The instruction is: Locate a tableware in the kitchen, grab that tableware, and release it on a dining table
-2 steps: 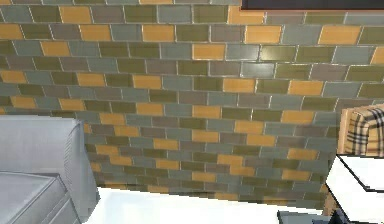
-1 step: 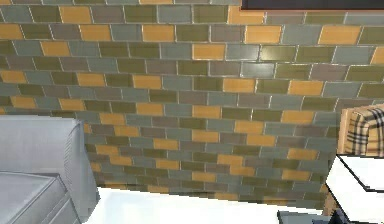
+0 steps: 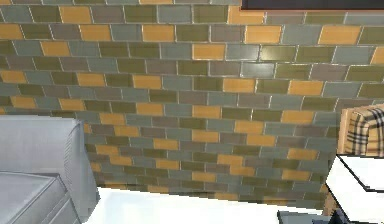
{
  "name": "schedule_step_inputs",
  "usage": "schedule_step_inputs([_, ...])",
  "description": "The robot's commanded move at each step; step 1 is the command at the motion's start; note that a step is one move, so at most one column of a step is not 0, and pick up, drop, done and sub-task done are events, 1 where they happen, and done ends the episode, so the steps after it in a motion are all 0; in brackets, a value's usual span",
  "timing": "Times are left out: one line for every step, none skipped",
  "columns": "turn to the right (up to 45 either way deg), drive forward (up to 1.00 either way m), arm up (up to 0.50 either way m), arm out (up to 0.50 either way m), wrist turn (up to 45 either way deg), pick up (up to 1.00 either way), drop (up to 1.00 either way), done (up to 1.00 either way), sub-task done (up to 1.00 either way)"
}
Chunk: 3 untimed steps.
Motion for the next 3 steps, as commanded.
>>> schedule_step_inputs([0.0, 0.0, 0.02, 0.0, 0.0, 0.0, 0.0, 0.0, 0.0])
schedule_step_inputs([0.0, 0.0, 0.0, -0.08, 0.0, 0.0, 0.0, 0.0, 0.0])
schedule_step_inputs([0.0, 0.0, 0.0, 0.0, 0.0, 0.0, 0.0, 1.0, 0.0])
